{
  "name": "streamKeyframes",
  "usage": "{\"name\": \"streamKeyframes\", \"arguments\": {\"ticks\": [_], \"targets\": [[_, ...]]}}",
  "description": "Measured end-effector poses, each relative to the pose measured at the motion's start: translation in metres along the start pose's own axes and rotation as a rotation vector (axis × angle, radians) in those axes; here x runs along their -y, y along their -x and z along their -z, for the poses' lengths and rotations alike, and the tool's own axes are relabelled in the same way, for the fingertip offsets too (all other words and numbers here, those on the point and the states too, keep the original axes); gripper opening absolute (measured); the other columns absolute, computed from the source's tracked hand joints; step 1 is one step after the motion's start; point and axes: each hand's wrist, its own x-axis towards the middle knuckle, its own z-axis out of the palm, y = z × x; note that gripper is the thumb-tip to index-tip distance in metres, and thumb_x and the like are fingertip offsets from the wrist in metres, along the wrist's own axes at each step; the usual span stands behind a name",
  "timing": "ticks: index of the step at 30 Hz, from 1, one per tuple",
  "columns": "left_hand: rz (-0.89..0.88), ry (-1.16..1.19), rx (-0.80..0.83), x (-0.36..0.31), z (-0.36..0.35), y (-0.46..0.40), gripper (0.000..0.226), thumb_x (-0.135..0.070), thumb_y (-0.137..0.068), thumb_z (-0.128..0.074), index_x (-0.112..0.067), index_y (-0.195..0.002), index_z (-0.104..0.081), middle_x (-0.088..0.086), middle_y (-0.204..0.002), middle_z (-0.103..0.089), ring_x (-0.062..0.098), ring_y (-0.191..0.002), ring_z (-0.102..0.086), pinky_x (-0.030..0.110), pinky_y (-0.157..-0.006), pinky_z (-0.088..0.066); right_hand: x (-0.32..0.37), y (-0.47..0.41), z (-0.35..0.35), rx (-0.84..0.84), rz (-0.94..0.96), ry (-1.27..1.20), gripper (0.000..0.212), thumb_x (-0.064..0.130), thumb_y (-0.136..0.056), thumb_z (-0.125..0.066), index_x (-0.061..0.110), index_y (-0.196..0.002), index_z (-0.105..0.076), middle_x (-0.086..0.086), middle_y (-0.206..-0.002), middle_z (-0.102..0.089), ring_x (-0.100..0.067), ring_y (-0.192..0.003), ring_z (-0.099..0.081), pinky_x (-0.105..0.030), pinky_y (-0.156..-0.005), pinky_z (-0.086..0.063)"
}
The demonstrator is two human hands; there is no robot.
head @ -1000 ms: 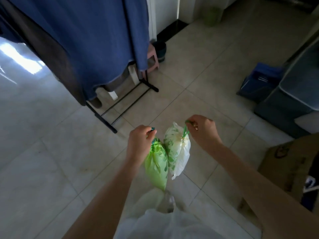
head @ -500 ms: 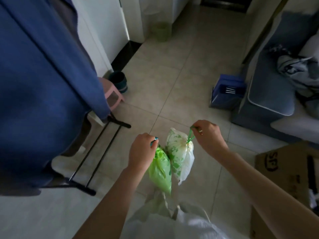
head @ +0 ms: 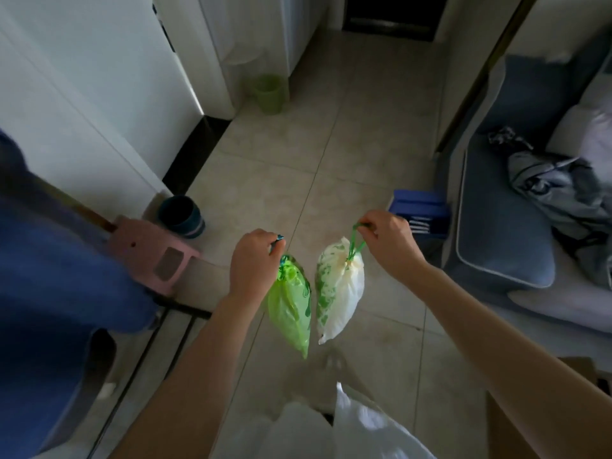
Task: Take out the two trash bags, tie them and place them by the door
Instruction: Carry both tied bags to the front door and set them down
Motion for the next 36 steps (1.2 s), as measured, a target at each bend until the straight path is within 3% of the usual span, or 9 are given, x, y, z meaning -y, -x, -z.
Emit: {"name": "streamKeyframes", "arguments": {"ticks": [3,7,13,19,26,30,33,36], "targets": [[0.009,-0.016,-0.021,-0.018,-0.017,-0.073,0.018,-0.016,-0.086,-0.063,-0.003,-0.075,-0.070,0.013,-0.073,-0.064,0.027,-0.068,-0.058,0.023,-0.060,-0.030,-0.016,-0.072,0.018,0.005,-0.001,0.011,0.014,0.011,-0.090,-0.054,0.004,-0.091,-0.067,-0.007,-0.085,-0.065,-0.016,-0.073,-0.051,-0.025,-0.068,-0.035],[-0.003,-0.011,-0.006,-0.040,-0.040,-0.172,0.024,-0.013,-0.084,-0.064,-0.002,-0.064,-0.063,0.015,-0.065,-0.057,0.023,-0.058,-0.045,0.021,-0.057,-0.016,-0.039,-0.170,0.035,-0.008,-0.016,0.024,0.014,0.013,-0.090,-0.052,0.008,-0.087,-0.066,0.002,-0.079,-0.056,-0.015,-0.072,-0.050,-0.023,-0.066,-0.033],[-0.048,0.059,0.052,-0.060,-0.096,-0.320,0.020,-0.019,-0.086,-0.063,-0.007,-0.071,-0.069,0.006,-0.067,-0.058,0.012,-0.061,-0.044,0.018,-0.058,-0.020,-0.077,-0.312,0.058,-0.061,-0.071,0.058,0.014,0.014,-0.089,-0.053,0.008,-0.084,-0.065,0.002,-0.072,-0.055,-0.016,-0.066,-0.049,-0.024,-0.062,-0.032],[-0.116,0.088,0.168,-0.095,-0.139,-0.458,0.022,-0.019,-0.086,-0.063,-0.006,-0.069,-0.067,-0.004,-0.063,-0.045,0.014,-0.060,-0.044,0.020,-0.058,-0.022,-0.114,-0.439,0.086,-0.121,-0.179,0.050,0.013,0.015,-0.088,-0.056,0.008,-0.086,-0.067,0.000,-0.074,-0.059,-0.018,-0.071,-0.053,-0.024,-0.064,-0.035],[-0.185,0.085,0.176,-0.139,-0.187,-0.610,0.023,-0.019,-0.086,-0.063,-0.006,-0.068,-0.067,0.001,-0.065,-0.052,0.014,-0.059,-0.048,0.022,-0.059,-0.029,-0.159,-0.578,0.120,-0.156,-0.202,0.082,0.013,0.013,-0.089,-0.056,0.007,-0.088,-0.067,0.001,-0.075,-0.057,-0.017,-0.071,-0.054,-0.021,-0.058,-0.032],[-0.194,0.088,0.122,-0.163,-0.221,-0.693,0.021,-0.015,-0.084,-0.066,-0.006,-0.064,-0.065,-0.003,-0.061,-0.046,0.013,-0.056,-0.044,0.018,-0.057,-0.022,-0.194,-0.662,0.136,-0.135,-0.188,0.057,0.014,0.013,-0.088,-0.057,0.008,-0.092,-0.069,-0.004,-0.087,-0.068,-0.016,-0.077,-0.058,-0.023,-0.069,-0.039],[-0.162,0.076,0.117,-0.183,-0.246,-0.753,0.021,-0.015,-0.084,-0.066,-0.007,-0.065,-0.065,0.003,-0.061,-0.053,0.016,-0.055,-0.048,0.018,-0.057,-0.022,-0.216,-0.726,0.152,-0.110,-0.181,0.023,0.015,0.014,-0.088,-0.056,0.008,-0.093,-0.069,-0.004,-0.089,-0.069,-0.017,-0.081,-0.061,-0.027,-0.072,-0.047],[-0.150,0.098,0.124,-0.204,-0.271,-0.816,0.021,-0.017,-0.085,-0.065,-0.006,-0.068,-0.067,0.006,-0.065,-0.060,0.020,-0.058,-0.058,0.022,-0.057,-0.034,-0.243,-0.792,0.170,-0.091,-0.167,0.034,0.015,0.016,-0.089,-0.056,0.008,-0.091,-0.068,-0.005,-0.088,-0.069,-0.021,-0.082,-0.062,-0.031,-0.073,-0.050]]}}
